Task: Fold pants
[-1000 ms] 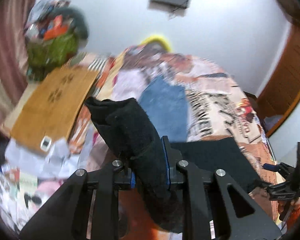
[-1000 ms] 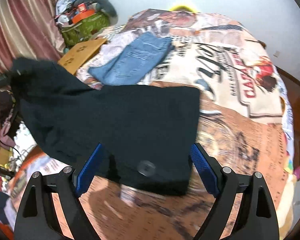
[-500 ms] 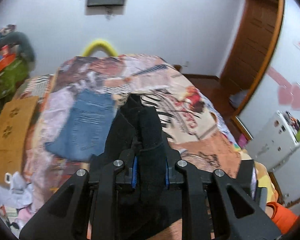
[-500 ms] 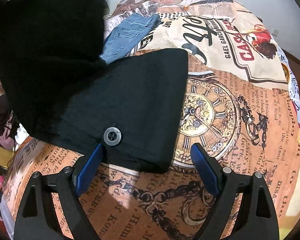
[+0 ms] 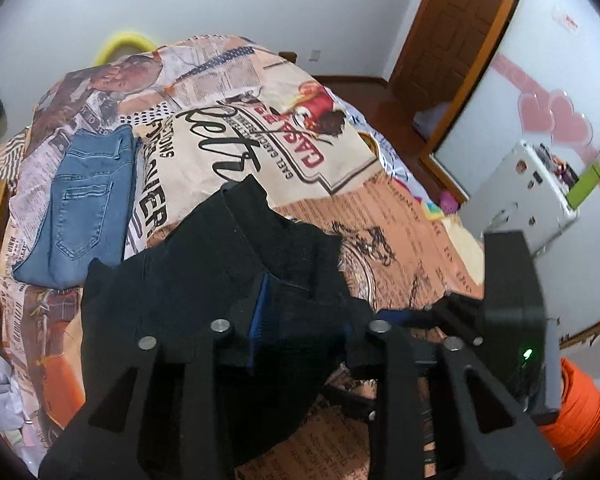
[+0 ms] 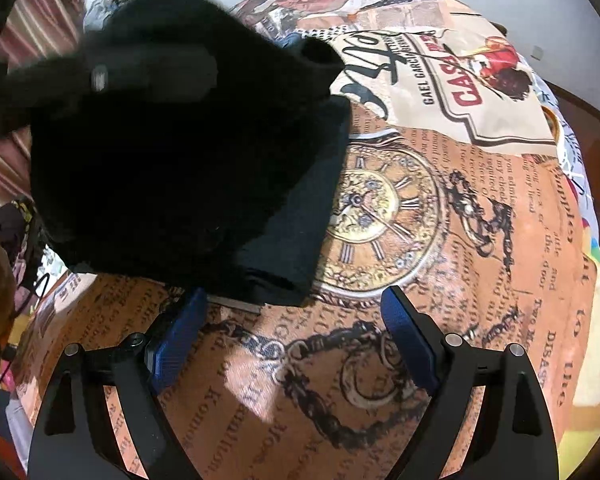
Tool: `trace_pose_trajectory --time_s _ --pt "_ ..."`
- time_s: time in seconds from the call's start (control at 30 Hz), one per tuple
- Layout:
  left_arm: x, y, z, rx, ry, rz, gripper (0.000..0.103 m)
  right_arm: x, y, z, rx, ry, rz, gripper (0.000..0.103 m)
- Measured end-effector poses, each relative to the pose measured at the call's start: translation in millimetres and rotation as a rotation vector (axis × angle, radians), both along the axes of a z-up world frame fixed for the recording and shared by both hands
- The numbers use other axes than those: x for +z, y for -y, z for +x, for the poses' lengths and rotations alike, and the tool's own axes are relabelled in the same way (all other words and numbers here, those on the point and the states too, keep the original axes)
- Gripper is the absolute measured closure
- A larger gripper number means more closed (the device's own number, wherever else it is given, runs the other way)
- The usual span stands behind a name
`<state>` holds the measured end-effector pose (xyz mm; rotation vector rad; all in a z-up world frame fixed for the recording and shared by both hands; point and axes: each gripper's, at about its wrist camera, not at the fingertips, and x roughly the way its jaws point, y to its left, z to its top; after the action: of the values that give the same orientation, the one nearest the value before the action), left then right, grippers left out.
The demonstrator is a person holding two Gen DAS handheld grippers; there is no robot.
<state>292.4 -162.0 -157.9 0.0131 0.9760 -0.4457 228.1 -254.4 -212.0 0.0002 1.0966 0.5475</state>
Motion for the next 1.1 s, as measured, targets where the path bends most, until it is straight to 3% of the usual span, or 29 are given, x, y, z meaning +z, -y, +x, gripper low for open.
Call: trace_pose_trajectory --time_s 0.07,0.17,0.37,0.6,0.7,0.93,1.1 --pt "6 0 -4 -0.002 0.018 0.013 0.044 2 3 1 -0.014 0.004 0.003 0.016" --pt "21 -4 -13 0.019 0.085 0.022 0.028 7 6 2 -0.031 0.016 0.004 0.016" --pt "43 -32 -9 0.098 0.161 0.058 0.014 18 11 -5 -0.045 0.045 -0.012 0.016" --pt "30 -87 22 0.228 0.22 0.258 0.007 30 12 -12 -0.041 0.076 -0.001 0.016" --pt "10 -107 43 0.256 0.18 0.315 0.007 34 9 -12 -0.037 0.084 0.013 0.016" --pt "-44 -142 98 0.301 0.022 0.3 0.007 21 1 -3 -0.022 0.047 0.022 0.016" --pt "-90 -145 142 0.285 -0.086 0.371 0.007 6 -2 10 -0.047 0.025 -0.016 0.016"
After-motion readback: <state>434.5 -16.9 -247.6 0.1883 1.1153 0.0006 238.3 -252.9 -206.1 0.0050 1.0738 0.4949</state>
